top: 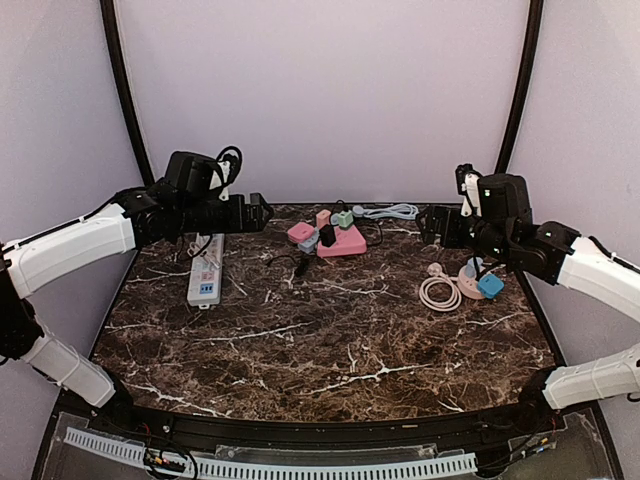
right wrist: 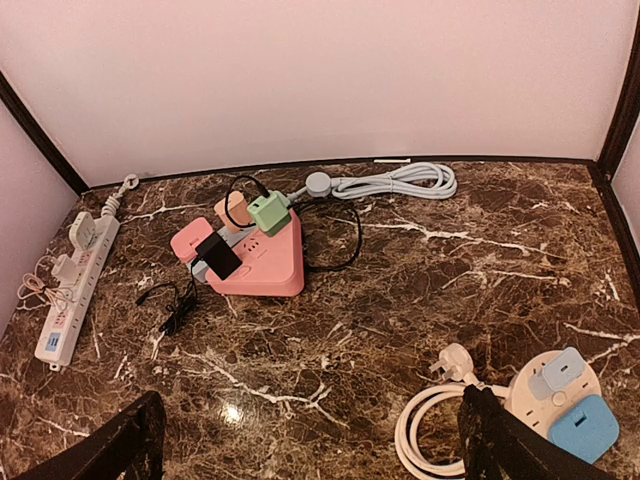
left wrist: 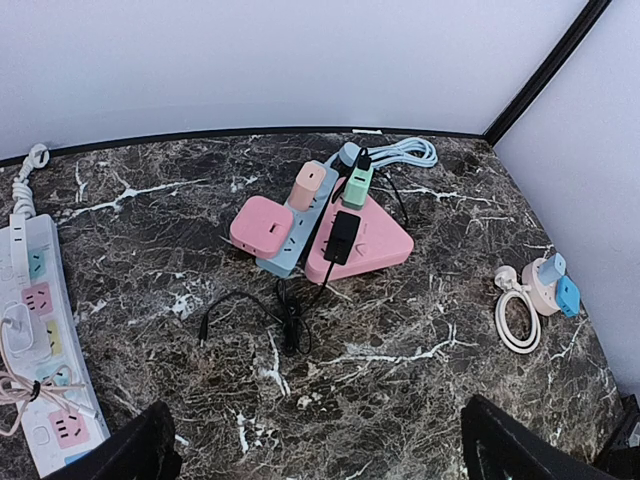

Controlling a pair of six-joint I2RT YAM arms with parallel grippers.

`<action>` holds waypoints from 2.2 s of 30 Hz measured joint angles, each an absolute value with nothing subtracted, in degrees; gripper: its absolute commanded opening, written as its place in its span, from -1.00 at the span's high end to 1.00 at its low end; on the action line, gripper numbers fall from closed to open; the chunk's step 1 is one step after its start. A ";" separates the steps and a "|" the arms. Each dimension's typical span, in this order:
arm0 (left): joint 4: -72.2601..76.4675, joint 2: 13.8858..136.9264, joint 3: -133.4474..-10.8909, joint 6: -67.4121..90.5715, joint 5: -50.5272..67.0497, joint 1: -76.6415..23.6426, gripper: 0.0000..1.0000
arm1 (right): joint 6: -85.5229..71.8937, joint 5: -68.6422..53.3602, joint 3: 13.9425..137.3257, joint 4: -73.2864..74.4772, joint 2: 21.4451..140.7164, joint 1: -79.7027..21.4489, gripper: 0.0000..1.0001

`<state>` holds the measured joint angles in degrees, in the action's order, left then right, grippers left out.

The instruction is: Pull the plug off the socket

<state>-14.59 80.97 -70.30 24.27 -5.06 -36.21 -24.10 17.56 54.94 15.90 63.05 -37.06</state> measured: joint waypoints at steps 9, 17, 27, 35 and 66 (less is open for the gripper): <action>-14.59 80.93 -70.30 24.27 -5.06 -36.21 -0.98 | -23.81 16.91 55.13 17.23 63.40 -37.06 -0.97; -14.63 80.86 -70.30 24.29 -5.08 -36.21 -0.98 | -23.92 16.32 57.32 18.87 66.85 -36.60 -0.97; -15.53 80.25 -70.24 24.67 -4.99 -36.21 -0.98 | -24.34 15.66 61.17 25.74 74.15 -27.49 -0.97; -16.58 79.92 -69.87 24.75 -3.53 -36.21 -0.98 | -24.91 12.56 61.41 27.44 78.17 -14.83 -0.97; -20.27 79.53 -69.95 24.91 -2.35 -36.21 -0.98 | -35.59 13.74 69.71 30.00 100.97 -7.33 -0.08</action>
